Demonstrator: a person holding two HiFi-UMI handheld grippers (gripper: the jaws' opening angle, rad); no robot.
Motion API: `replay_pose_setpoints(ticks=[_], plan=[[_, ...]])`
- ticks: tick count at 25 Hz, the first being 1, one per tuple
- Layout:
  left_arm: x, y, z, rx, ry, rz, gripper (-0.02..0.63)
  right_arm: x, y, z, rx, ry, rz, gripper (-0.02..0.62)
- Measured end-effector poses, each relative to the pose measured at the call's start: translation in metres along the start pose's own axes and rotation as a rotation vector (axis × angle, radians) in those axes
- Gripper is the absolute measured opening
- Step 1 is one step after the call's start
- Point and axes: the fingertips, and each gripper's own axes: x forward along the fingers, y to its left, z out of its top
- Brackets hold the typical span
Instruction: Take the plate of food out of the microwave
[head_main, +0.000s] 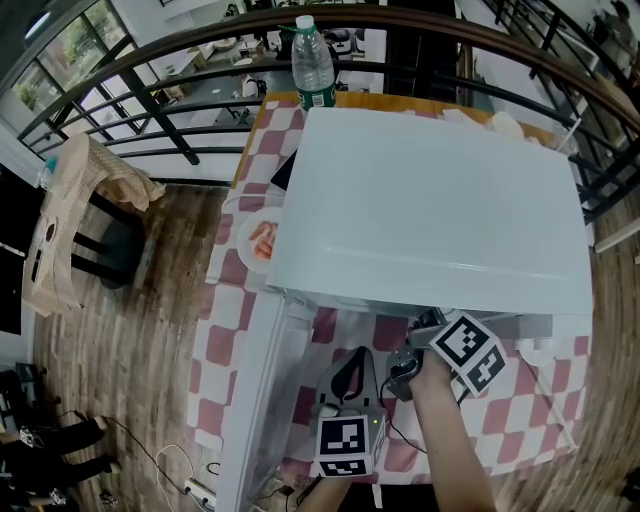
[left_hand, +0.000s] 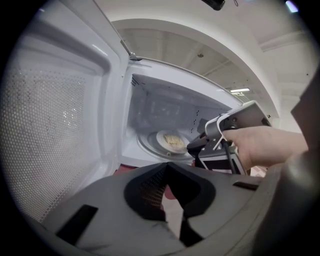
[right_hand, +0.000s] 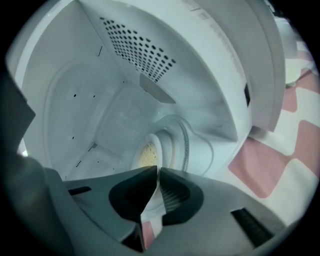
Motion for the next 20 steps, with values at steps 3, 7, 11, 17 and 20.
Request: replay_pose_setpoints(ticks=[3, 7, 11, 17, 20], plan=[[0.000, -0.003, 0.001, 0.005, 0.002, -0.007, 0.008, -0.008, -0.004, -0.003, 0.018, 0.001, 0.007, 0.031], [-0.001, -0.005, -0.003, 0.000, 0.008, -0.014, 0.008, -0.017, -0.008, -0.008, 0.057, 0.011, 0.023, 0.031], [-0.003, -0.008, -0.003, 0.003, 0.010, -0.018, 0.008, -0.026, -0.013, -0.010, 0.084, 0.015, 0.032, 0.031], [-0.004, -0.010, -0.005, -0.003, 0.011, -0.018, 0.008, -0.030, -0.016, -0.009, 0.127, 0.014, 0.045, 0.035], [-0.004, -0.011, -0.004, -0.004, 0.011, -0.021, 0.008, -0.034, -0.018, -0.008, 0.209, 0.021, 0.056, 0.111]])
